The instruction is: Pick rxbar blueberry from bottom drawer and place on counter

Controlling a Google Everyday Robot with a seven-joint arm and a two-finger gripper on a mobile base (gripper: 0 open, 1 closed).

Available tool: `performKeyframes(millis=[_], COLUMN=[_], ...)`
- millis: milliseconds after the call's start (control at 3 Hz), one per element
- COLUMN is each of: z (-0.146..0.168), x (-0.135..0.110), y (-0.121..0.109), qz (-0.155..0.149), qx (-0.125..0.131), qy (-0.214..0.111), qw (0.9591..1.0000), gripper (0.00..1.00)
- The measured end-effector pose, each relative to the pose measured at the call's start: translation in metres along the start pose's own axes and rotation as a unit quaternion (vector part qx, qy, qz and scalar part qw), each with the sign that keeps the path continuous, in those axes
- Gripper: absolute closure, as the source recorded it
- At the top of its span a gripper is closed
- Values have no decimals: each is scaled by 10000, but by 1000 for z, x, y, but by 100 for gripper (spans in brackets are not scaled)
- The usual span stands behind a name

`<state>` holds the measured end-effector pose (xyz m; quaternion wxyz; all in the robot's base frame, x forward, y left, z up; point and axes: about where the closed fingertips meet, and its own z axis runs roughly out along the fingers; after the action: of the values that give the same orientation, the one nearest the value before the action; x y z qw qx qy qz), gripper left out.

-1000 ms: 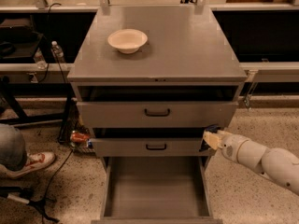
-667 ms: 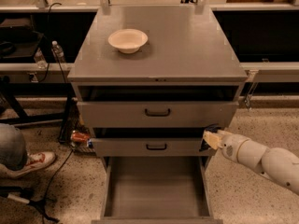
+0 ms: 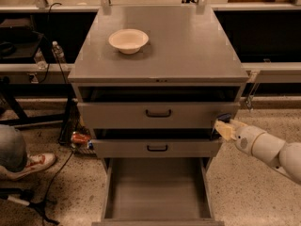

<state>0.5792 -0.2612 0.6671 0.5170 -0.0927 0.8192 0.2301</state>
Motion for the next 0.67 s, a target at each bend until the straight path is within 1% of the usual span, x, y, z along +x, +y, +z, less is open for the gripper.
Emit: performKeyframes(millis=[333,667], z=[-21,-32], x=[-55,-110], y=[-7,3], qz=[-462,-1130], qx=[163,241], qy=[-498,-919], qw=[9976,9890], gripper=[100,100])
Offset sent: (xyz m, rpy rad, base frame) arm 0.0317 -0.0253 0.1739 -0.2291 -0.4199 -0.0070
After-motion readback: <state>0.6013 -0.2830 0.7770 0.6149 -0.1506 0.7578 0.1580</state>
